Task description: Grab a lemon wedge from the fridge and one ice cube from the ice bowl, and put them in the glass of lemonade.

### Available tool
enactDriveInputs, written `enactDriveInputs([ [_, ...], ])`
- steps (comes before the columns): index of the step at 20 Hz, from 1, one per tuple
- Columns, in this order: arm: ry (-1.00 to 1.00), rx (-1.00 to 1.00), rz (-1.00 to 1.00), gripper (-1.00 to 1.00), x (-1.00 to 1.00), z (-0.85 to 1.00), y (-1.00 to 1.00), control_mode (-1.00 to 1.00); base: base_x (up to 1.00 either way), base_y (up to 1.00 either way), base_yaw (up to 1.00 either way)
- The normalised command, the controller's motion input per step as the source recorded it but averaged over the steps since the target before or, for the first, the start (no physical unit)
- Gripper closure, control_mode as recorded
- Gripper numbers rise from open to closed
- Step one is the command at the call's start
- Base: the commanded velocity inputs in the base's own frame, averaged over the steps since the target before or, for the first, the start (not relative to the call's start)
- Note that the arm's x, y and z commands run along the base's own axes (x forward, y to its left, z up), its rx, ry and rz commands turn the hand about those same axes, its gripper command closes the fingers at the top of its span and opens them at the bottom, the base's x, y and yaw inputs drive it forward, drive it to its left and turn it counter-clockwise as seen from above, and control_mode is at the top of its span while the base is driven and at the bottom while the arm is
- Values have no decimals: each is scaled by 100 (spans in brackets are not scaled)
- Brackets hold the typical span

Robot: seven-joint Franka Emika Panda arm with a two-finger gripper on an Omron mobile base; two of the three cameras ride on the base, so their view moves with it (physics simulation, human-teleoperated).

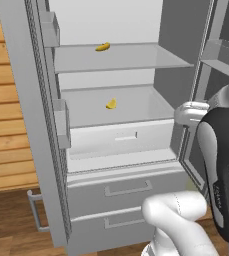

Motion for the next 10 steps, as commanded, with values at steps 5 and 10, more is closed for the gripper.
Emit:
enactDriveInputs([
  [5,0,0,0,-100,0,0,-1,-100,0,0,0],
  [10,0,0,0,-100,0,0,0,-100,0,0,0],
])
